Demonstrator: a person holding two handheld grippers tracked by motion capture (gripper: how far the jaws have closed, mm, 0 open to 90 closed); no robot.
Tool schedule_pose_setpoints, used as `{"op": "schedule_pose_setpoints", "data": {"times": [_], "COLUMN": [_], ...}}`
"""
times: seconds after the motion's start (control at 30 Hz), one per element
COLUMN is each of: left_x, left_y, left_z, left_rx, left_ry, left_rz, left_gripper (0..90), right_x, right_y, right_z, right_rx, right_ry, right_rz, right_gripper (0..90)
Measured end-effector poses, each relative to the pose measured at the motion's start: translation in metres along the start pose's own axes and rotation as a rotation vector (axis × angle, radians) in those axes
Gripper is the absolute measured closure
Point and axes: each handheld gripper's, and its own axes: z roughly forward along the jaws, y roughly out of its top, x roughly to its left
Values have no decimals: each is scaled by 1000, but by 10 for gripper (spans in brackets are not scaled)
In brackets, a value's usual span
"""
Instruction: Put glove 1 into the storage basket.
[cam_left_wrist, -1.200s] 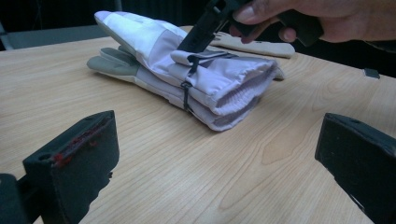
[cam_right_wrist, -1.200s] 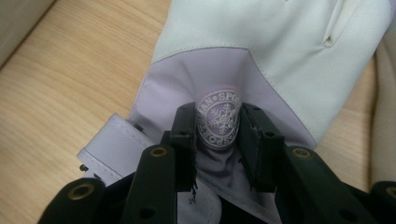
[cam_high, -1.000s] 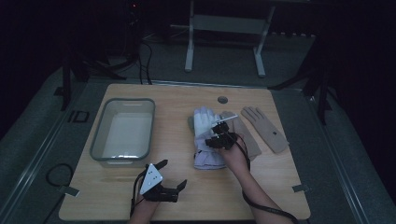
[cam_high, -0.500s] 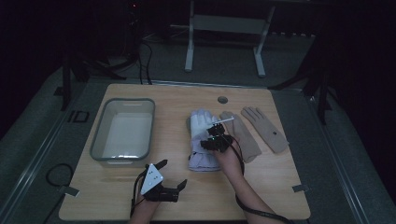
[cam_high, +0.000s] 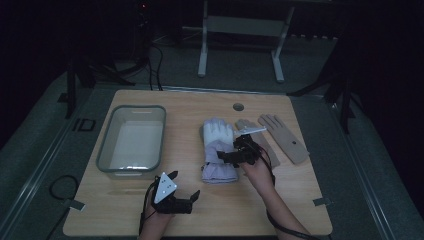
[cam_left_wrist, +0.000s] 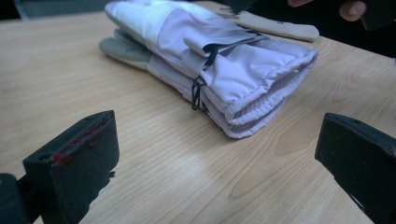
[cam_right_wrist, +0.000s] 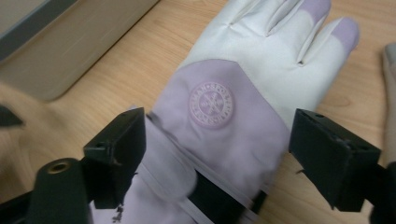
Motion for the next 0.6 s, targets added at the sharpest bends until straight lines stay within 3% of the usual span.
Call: {"op": "schedule_pose_setpoints", "data": {"times": [0.03,0.1,0.2,0.27,0.37,0.4,0.47,0.6], "left_x": [1,1,-1,-2,-4,-4,-4,-3], "left_y": [7,11,23,26,43,50,55,81], "left_z": [0,0,2,3,9,12,14,25], "left_rx": [14,12,38,45,65,76,84,92], "left_ry": [-26,-39,-82,-94,-125,-131,-129,-94], "left_rz": [-45,-55,-53,-49,-38,-38,-34,11], "left_gripper": [0,0,0,0,0,0,0,19], "right_x": [-6,-8,-16,-19,-26,-28,-30,-29], "right_y": [-3,-3,-6,-7,-9,-9,-9,-6], "right_z": [-6,-9,-24,-30,-36,-38,-39,-34], "right_rx": [-14,-27,-94,-113,-114,-115,-113,-108], "right_ry": [19,30,16,12,38,47,55,57], "right_rz": [-37,-45,-126,-149,-138,-115,-96,-58], "right_gripper": [176,176,153,153,154,144,112,104]}}
